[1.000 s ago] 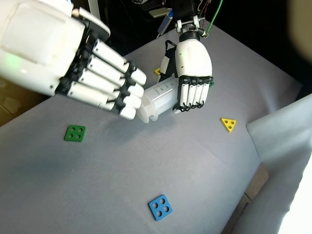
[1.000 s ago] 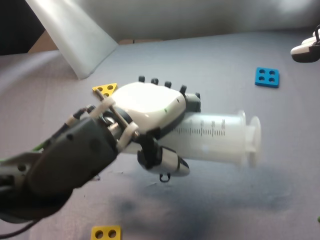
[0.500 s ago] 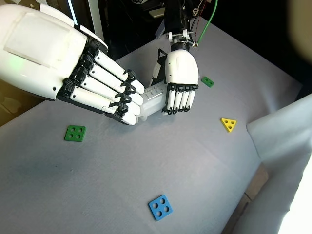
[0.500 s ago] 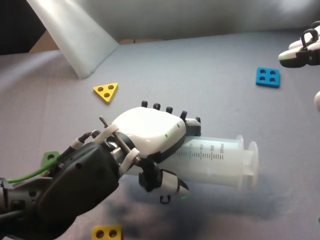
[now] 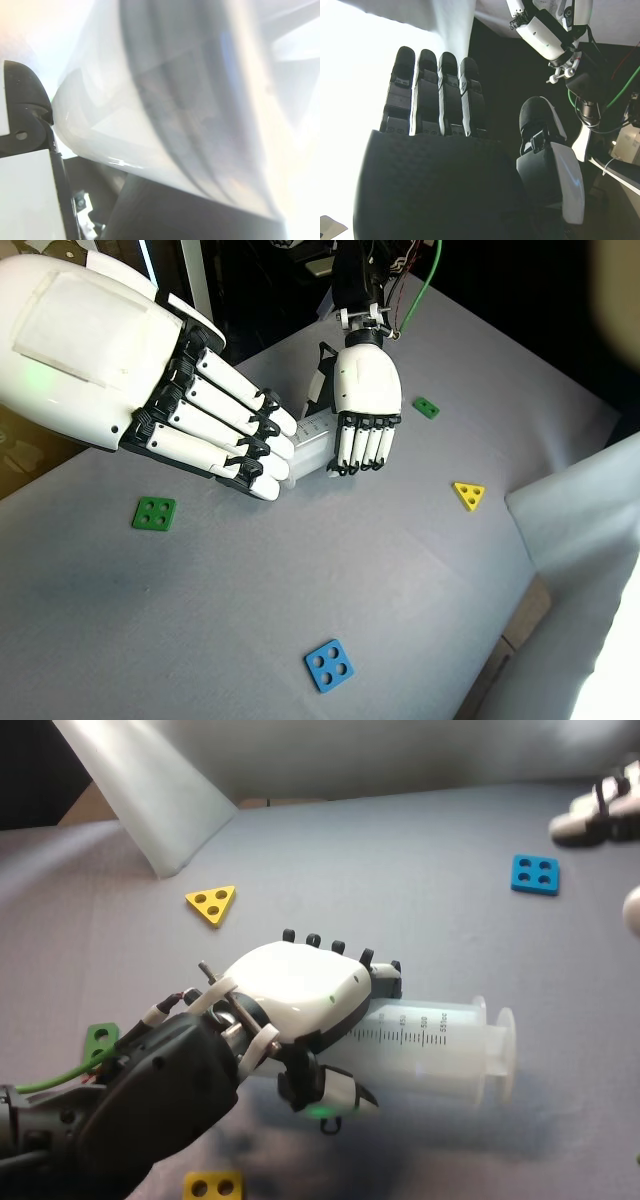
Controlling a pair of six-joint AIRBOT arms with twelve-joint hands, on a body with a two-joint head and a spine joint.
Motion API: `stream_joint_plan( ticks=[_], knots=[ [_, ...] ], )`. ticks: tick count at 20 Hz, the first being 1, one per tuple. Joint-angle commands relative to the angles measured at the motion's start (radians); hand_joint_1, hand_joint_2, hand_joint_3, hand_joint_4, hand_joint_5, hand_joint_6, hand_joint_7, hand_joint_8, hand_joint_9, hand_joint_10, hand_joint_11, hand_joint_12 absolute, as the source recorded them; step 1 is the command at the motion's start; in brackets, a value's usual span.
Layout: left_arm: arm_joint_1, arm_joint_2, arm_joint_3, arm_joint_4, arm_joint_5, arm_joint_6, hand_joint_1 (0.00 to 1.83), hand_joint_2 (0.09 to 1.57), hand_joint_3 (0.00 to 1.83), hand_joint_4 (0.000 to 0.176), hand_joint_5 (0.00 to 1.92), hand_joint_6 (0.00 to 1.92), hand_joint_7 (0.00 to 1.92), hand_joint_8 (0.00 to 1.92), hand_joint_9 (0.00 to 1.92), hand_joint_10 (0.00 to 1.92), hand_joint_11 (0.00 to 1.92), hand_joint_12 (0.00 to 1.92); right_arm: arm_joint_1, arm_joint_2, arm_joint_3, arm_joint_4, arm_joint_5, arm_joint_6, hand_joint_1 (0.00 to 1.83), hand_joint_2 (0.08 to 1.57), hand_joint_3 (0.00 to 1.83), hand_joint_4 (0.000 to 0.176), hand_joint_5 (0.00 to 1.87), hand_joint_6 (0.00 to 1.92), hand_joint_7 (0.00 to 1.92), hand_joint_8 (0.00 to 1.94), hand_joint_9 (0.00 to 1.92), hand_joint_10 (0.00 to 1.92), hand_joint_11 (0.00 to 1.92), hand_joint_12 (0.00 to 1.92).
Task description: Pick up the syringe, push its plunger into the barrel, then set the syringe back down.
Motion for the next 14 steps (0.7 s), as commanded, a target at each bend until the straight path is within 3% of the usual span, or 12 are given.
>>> stream_joint_plan(
  ticks=[1, 2, 3, 4, 5, 7, 11, 14],
  knots=[
    [-0.008, -0.004, 0.003, 0.050, -0.086, -0.006, 1.16, 1.25, 0.00, 0.000, 0.74, 1.25, 0.72, 1.51, 0.51, 1.19, 0.34, 1.31, 0.014, 0.008, -0.002, 0.019, -0.036, 0.005, 0.00, 1.32, 0.00, 0.000, 0.29, 0.00, 0.26, 0.00, 0.21, 0.00, 0.00, 0.47],
    [-0.006, -0.004, 0.003, 0.052, -0.086, -0.008, 1.08, 1.15, 0.00, 0.000, 0.56, 0.64, 0.55, 0.86, 0.45, 0.87, 0.26, 1.15, 0.013, 0.019, -0.004, 0.019, -0.033, 0.004, 0.00, 1.32, 0.00, 0.000, 0.29, 0.00, 0.25, 0.00, 0.21, 0.00, 0.00, 0.46],
    [-0.004, -0.004, 0.002, 0.052, -0.087, -0.010, 1.02, 1.09, 0.00, 0.000, 0.53, 0.27, 0.53, 0.43, 0.44, 0.59, 0.21, 1.03, 0.008, 0.021, -0.004, 0.019, -0.030, 0.003, 0.00, 1.32, 0.00, 0.000, 0.29, 0.00, 0.25, 0.00, 0.20, 0.00, 0.00, 0.46],
    [-0.002, -0.004, 0.002, 0.052, -0.091, -0.012, 0.84, 1.02, 0.00, 0.000, 0.35, 0.07, 0.38, 0.14, 0.33, 0.26, 0.05, 0.87, -0.003, 0.022, -0.004, 0.019, -0.030, 0.001, 0.00, 1.32, 0.00, 0.000, 0.29, 0.00, 0.25, 0.00, 0.20, 0.00, 0.00, 0.46],
    [-0.001, -0.004, 0.002, 0.055, -0.093, -0.015, 0.56, 0.94, 0.00, 0.000, 0.13, 0.01, 0.16, 0.04, 0.15, 0.10, 0.01, 0.55, -0.012, 0.022, -0.004, 0.019, -0.028, 0.001, 0.00, 1.32, 0.00, 0.000, 0.29, 0.00, 0.25, 0.00, 0.20, 0.00, 0.00, 0.46],
    [0.001, -0.004, 0.002, 0.058, -0.096, -0.019, 0.39, 0.83, 0.00, 0.000, 0.02, 0.00, 0.02, 0.01, 0.03, 0.01, 0.00, 0.24, -0.024, 0.027, -0.004, 0.017, -0.017, 0.000, 0.00, 1.32, 0.00, 0.000, 0.27, 0.00, 0.23, 0.00, 0.19, 0.00, 0.00, 0.44],
    [0.001, -0.005, 0.002, 0.061, -0.096, -0.019, 0.33, 0.84, 0.00, 0.000, 0.03, 0.00, 0.03, 0.00, 0.03, 0.00, 0.00, 0.23, -0.021, 0.044, -0.004, 0.011, 0.003, -0.013, 0.00, 1.32, 0.00, 0.000, 0.27, 0.00, 0.23, 0.00, 0.18, 0.00, 0.00, 0.41],
    [-0.014, 0.002, 0.006, 0.097, -0.095, -0.046, 0.32, 0.85, 0.00, 0.000, 0.05, 0.00, 0.05, 0.00, 0.05, 0.00, 0.00, 0.26, -0.027, 0.047, -0.007, 0.011, -0.053, -0.013, 0.00, 1.32, 0.00, 0.000, 0.26, 0.00, 0.21, 0.00, 0.17, 0.00, 0.00, 0.38]
  ],
)
